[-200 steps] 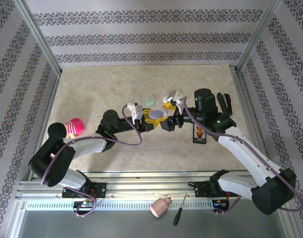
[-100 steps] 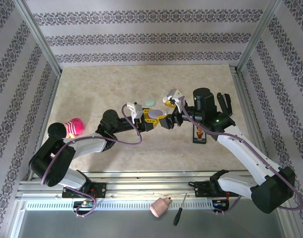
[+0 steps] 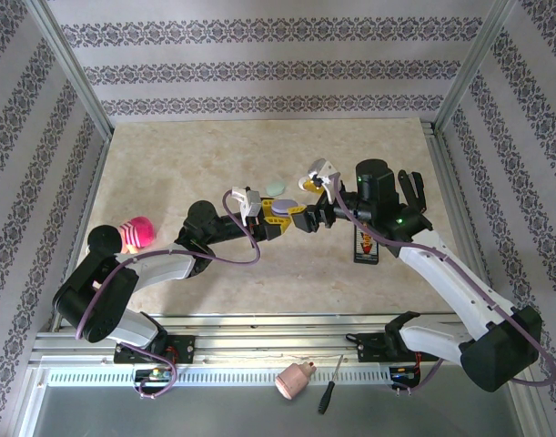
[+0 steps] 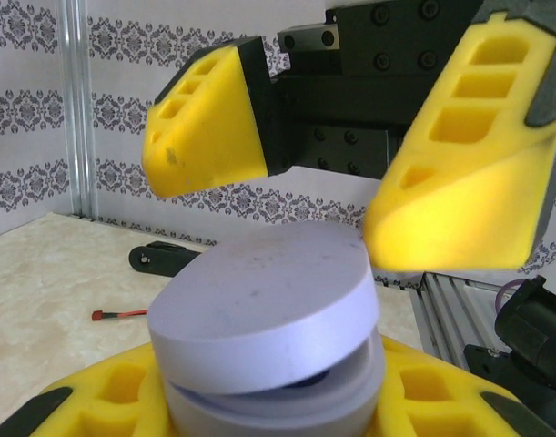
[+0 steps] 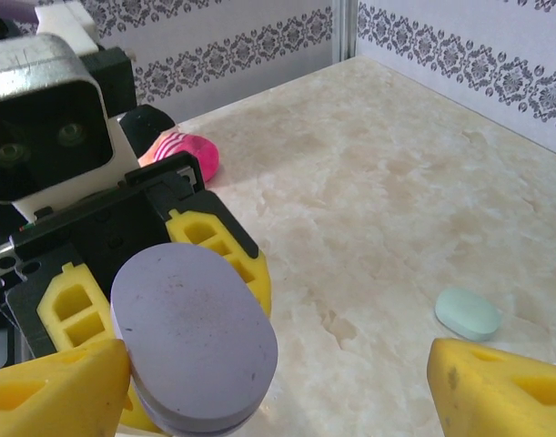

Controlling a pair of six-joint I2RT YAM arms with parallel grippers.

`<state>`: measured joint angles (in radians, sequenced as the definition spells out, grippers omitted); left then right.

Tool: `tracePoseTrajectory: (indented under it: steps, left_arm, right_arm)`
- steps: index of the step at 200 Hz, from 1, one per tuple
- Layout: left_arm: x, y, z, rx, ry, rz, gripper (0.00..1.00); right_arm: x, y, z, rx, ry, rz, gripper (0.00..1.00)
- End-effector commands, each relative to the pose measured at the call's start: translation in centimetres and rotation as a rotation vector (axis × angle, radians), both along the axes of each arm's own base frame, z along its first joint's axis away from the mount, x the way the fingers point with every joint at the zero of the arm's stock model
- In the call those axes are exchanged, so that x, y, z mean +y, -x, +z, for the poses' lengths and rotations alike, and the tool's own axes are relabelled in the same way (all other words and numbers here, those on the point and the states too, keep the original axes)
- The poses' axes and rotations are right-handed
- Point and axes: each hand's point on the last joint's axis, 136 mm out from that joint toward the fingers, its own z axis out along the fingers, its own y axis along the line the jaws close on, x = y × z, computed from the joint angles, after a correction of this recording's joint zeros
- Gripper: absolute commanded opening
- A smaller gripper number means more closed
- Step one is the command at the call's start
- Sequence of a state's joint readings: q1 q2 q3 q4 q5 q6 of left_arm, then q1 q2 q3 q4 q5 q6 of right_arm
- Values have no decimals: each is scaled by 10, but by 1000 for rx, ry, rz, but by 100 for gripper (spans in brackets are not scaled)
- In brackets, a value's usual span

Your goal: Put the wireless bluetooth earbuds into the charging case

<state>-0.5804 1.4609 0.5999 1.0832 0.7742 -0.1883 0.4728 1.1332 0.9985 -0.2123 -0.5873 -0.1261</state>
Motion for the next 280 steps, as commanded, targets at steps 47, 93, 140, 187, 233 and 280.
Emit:
tracePoseTrajectory:
  steps: [47,93,140,187,233,280]
  left_arm:
    - [1,15,14,-71,25,-54,32]
    - [3,12,10,-82,15,-28,32]
    - [9,4,3,-85,2,9,32]
    - [17,4,-2,-78,-16,20,32]
    - [20,9,-3,-79,-24,24,32]
    - [21,12,-5,-75,-27,20,32]
  right_arm:
    - [-9,-35,16,-39,-12,-124,84]
    - [-6,-19,28,-41,-68,-70,85]
    - [-22,4,48,3,-192,-97,96]
    - [-79,-35,19,142,-320,-403,98]
    - [-114,-67,-77,469,-105,-654,88]
    - [-126,-85,-173,754,139,-789,81]
